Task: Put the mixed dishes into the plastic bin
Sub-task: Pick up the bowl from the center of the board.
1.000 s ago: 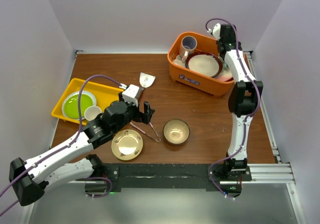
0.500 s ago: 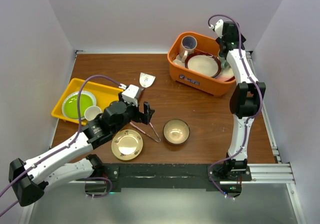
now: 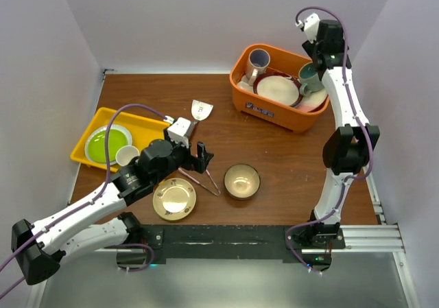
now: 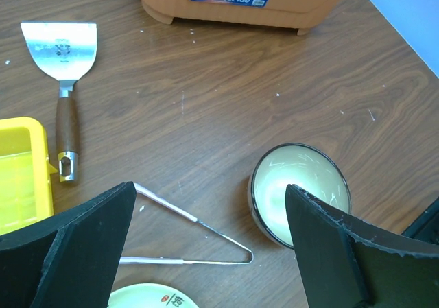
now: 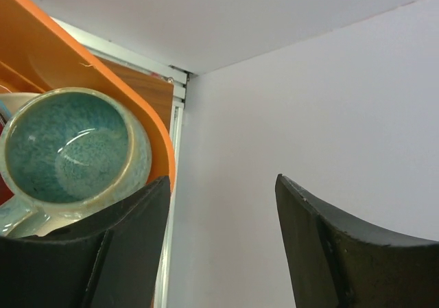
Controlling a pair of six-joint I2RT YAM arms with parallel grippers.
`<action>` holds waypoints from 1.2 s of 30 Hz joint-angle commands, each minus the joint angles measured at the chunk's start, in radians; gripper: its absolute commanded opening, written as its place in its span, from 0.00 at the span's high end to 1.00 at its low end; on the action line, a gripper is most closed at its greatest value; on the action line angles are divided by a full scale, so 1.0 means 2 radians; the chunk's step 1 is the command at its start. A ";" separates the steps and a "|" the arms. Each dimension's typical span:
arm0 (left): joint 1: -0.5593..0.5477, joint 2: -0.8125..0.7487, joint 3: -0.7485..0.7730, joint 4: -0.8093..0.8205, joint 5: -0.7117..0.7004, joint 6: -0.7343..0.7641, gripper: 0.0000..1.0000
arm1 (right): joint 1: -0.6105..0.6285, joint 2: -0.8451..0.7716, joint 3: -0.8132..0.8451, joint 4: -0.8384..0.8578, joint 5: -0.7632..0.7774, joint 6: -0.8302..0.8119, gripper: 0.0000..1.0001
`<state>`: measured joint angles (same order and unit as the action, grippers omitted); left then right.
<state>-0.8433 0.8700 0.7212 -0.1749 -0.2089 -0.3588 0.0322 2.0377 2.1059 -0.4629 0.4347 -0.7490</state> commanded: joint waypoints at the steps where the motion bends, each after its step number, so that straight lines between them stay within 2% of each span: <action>1: 0.004 -0.011 -0.008 0.012 0.022 -0.013 0.04 | -0.002 -0.044 -0.017 -0.011 -0.032 0.029 0.33; 4: 0.003 -0.013 -0.012 0.017 0.035 -0.022 0.04 | -0.002 -0.068 -0.030 -0.037 -0.066 0.052 0.33; 9: 0.004 -0.008 -0.020 0.032 0.062 -0.039 0.04 | -0.002 -0.128 -0.070 -0.083 -0.206 0.103 0.31; 15: 0.004 -0.001 -0.028 0.044 0.093 -0.056 0.04 | -0.002 -0.229 -0.167 -0.084 -0.371 0.150 0.30; 21: 0.003 0.012 -0.041 0.061 0.121 -0.078 0.04 | -0.002 -0.310 -0.278 -0.070 -0.528 0.179 0.23; 28: 0.004 0.051 -0.042 0.066 0.140 -0.104 0.04 | -0.002 -0.373 -0.377 -0.035 -0.662 0.213 0.20; 36: 0.003 0.116 -0.037 0.080 0.165 -0.124 0.04 | -0.002 -0.432 -0.497 0.001 -0.748 0.215 0.14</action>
<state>-0.8425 1.0649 0.6411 -0.0734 0.0750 -0.5694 0.0303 1.2381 1.1946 -0.5396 -0.9081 -0.3351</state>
